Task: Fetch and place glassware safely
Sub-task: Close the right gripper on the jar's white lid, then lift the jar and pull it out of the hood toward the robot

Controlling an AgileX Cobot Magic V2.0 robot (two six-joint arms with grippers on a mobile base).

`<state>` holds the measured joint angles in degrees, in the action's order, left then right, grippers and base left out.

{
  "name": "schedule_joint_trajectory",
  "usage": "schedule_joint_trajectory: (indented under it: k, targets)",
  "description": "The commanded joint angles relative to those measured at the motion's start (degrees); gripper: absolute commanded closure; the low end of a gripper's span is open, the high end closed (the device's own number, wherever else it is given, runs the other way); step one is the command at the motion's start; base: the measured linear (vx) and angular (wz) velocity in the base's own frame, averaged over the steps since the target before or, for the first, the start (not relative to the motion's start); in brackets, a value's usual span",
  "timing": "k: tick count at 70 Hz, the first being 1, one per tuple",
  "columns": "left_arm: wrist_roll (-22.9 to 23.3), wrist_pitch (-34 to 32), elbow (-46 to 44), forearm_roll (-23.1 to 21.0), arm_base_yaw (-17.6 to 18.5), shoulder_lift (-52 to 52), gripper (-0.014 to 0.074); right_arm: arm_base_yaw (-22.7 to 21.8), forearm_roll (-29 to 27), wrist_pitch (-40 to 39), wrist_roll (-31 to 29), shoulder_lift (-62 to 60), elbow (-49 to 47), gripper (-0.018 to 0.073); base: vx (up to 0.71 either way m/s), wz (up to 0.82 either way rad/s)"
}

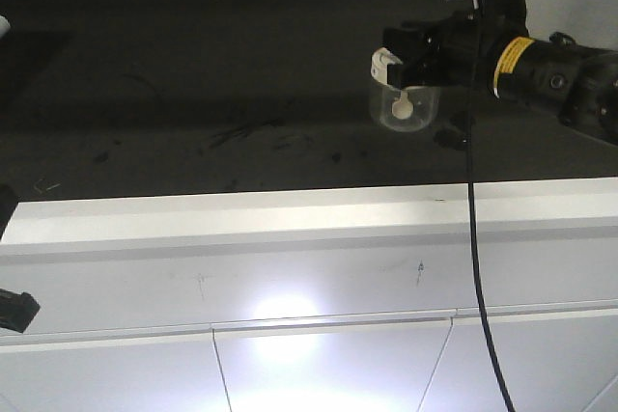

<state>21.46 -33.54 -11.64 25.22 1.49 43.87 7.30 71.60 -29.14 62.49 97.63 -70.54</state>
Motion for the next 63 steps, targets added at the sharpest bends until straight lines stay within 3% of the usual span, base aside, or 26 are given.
schedule_joint_trajectory:
  k: [1, 11, 15, 42, 63]
  targets:
    - [0.66, -4.13, -1.41, -1.16, 0.01, -0.15, 0.0595, -0.18, -8.70, -3.80, -6.99, -6.12, 4.50, 0.0561, 0.00, 0.00]
    - [0.66, -4.13, -1.41, -1.16, 0.01, -0.15, 0.0595, -0.18, -20.07, -7.87, -17.21, -12.48, 14.86, 0.0561, 0.00, 0.00]
    - [0.66, -4.13, -1.41, -1.16, 0.01, -0.15, 0.0595, -0.18, -21.57, -9.09, -20.17, -15.03, 18.38, 0.0561, 0.00, 0.00]
    - [0.66, -4.13, -1.41, -1.16, 0.01, -0.15, 0.0595, -0.12, -19.03, -17.31, -20.58, -29.64, 32.66, 0.0561, 0.00, 0.00]
    - [0.66, -4.13, -1.41, -1.16, 0.01, -0.15, 0.0595, 0.43, -9.88, -22.16, -11.11, -33.39, 33.90, 0.0561, 0.00, 0.00]
